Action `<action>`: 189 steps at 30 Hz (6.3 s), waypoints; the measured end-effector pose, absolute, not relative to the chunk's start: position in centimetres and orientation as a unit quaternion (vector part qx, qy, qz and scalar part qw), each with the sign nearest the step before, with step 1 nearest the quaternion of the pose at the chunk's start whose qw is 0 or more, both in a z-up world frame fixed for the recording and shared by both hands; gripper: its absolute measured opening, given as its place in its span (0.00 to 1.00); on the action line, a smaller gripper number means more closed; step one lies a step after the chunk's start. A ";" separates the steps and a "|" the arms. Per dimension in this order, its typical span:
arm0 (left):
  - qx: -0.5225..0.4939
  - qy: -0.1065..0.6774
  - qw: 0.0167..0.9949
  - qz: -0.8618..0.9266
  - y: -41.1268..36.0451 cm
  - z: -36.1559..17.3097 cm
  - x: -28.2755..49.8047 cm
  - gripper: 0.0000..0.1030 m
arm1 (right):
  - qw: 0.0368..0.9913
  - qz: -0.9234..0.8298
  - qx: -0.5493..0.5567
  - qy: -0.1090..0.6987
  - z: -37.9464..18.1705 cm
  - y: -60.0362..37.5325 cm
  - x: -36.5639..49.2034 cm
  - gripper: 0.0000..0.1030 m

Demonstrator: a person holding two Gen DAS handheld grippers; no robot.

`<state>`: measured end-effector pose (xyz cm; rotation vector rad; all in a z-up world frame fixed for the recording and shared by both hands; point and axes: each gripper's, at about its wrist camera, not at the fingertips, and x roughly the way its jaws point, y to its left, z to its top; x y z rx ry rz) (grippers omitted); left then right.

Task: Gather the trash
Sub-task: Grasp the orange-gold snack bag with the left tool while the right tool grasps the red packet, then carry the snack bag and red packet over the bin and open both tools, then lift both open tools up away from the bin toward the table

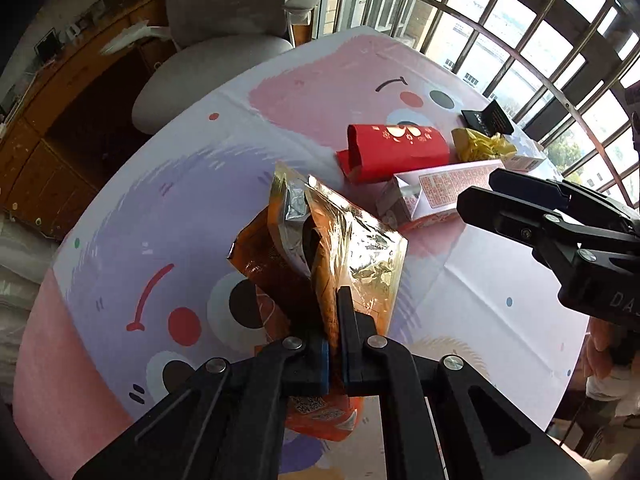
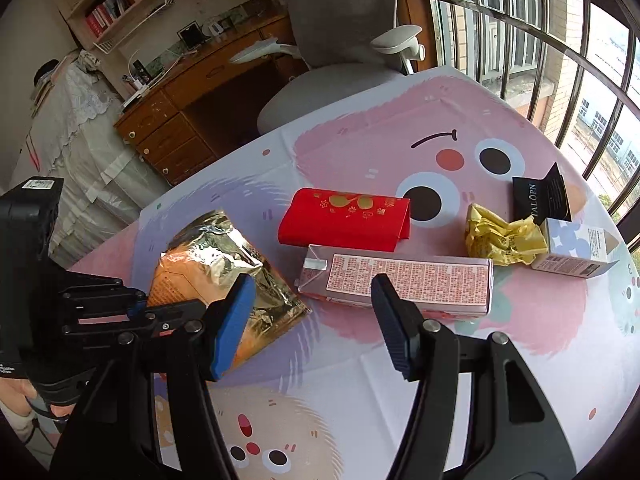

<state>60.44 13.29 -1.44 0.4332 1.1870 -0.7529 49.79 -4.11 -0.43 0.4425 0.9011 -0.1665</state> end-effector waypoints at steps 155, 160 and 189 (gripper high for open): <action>0.041 0.460 0.879 -0.118 10.5 7.9 -2.8 0.73 | 0.847 0.006 0.197 0.494 2.7 -10.5 -5.1 0.45; 0.028 0.435 0.892 -0.123 11.3 12.6 -2.0 0.73 | 0.872 0.011 0.181 0.456 8.7 -10.6 -4.6 0.49; -0.012 0.466 0.882 -0.062 -5.2 12.2 31.9 0.73 | 0.877 0.034 0.071 0.474 8.2 -32.5 31.8 0.54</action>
